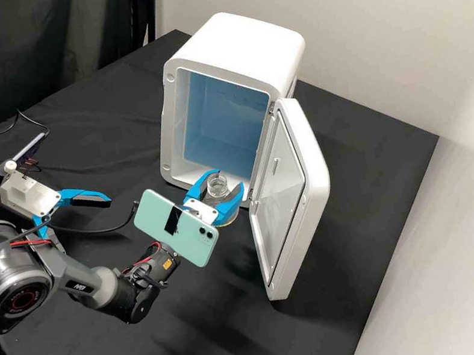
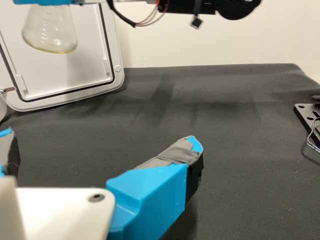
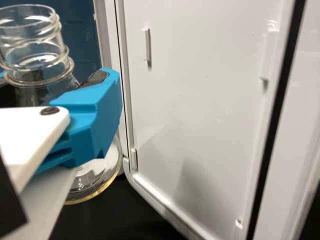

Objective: Place the flask in the incubator

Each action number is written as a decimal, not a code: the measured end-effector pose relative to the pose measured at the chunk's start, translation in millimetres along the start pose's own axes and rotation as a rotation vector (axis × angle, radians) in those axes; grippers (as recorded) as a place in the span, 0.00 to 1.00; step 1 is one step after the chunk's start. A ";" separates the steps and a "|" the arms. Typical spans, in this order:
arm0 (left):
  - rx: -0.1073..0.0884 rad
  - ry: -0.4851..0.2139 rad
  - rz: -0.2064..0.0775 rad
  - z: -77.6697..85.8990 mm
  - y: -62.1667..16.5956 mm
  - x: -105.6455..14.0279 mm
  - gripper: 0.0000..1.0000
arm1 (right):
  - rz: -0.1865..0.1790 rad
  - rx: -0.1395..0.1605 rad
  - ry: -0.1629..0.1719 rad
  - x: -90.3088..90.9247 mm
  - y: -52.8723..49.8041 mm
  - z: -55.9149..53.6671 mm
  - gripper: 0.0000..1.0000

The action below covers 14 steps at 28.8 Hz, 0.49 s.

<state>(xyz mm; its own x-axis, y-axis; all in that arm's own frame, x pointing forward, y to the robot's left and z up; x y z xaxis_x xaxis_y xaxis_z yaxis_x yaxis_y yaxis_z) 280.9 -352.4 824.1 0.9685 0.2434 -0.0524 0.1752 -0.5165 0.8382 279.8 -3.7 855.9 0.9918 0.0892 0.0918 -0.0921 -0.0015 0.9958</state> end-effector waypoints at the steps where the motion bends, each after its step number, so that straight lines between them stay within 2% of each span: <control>1: 0.000 0.000 0.000 0.0 0.0 0.0 1.00 | 0.006 0.005 0.004 5.2 -1.1 -1.2 0.00; 6: 0.000 0.000 0.000 0.0 0.0 0.0 1.00 | 0.016 0.001 0.031 21.1 -8.7 -10.8 0.00; 11: 0.000 0.000 0.000 0.0 0.0 0.0 1.00 | 0.019 -0.003 0.078 32.3 -13.9 -26.7 0.00; 14: 0.000 0.000 0.000 0.0 0.0 0.0 1.00 | 0.012 -0.011 0.089 38.0 -19.1 -32.1 0.00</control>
<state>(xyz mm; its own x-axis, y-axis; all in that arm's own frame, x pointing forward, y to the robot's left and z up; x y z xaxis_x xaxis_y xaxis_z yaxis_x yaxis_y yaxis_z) 280.9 -352.4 824.1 0.9685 0.2434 -0.0524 0.1752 -0.5165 0.8382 316.3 31.7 840.1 0.9787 0.1775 0.1028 -0.1059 0.0079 0.9943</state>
